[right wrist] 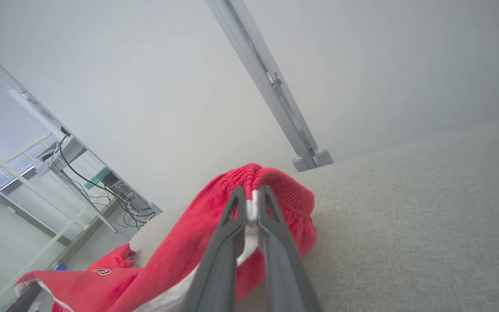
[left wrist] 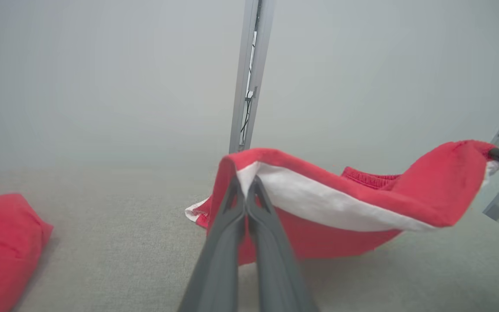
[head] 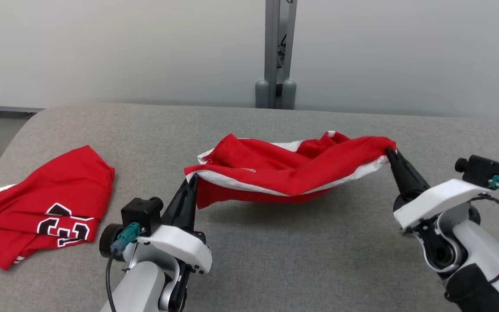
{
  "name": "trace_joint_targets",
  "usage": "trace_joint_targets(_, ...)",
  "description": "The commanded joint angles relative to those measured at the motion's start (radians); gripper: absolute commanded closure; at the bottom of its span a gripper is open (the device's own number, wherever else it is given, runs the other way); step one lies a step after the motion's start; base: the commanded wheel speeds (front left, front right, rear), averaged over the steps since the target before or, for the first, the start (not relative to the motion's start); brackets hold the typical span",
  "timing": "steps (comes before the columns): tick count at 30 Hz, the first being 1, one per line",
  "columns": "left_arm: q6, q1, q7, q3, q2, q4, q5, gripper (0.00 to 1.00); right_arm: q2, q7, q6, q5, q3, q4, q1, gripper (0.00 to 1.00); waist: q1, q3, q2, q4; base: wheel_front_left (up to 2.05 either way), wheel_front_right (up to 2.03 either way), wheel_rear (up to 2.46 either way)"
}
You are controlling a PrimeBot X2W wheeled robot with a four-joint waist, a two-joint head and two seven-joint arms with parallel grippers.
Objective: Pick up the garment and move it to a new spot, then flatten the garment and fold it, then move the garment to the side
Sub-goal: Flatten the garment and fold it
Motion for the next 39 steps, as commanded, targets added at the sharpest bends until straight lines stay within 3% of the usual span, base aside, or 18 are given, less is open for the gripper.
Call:
trace_joint_targets(1, -0.003, -0.014, -0.003, 0.012, 0.004, -0.023, -0.002, 1.00, -0.016, 0.011, 0.001, 0.024, -0.008, -0.019, -0.024, 1.00, 0.0000, -0.032, 0.0000, -0.025, 0.00, 0.00, 0.00)
trace_joint_targets(9, 0.003, -0.128, -0.003, 0.050, 0.004, -0.071, -0.055, 1.00, -0.030, 0.068, 0.001, 0.096, -0.073, -0.026, -0.160, 1.00, 0.0000, -0.104, 0.0000, -0.049, 0.00, 0.00, 0.00)
trace_joint_targets(27, 0.014, -0.454, -0.003, 0.056, 0.006, 0.165, -0.241, 1.00, 0.115, 0.099, 0.001, 0.129, -0.205, 0.323, -0.508, 1.00, 0.0000, -0.195, 0.0000, -0.097, 0.00, 0.00, 0.00)
trace_joint_targets(34, 0.009, -0.498, -0.003, -0.014, 0.004, 0.211, -0.326, 1.00, 0.138, 0.111, 0.001, 0.109, -0.198, 0.381, -0.556, 1.00, 0.0000, -0.174, 0.0000, -0.096, 0.00, 0.00, 0.00)
trace_joint_targets(39, 0.002, -0.566, 0.012, -0.037, 0.004, 0.281, -0.339, 1.00, 0.158, 0.135, 0.001, 0.089, -0.178, 0.407, -0.610, 1.00, 0.0000, -0.092, 0.0000, -0.111, 0.00, 0.00, 0.00)
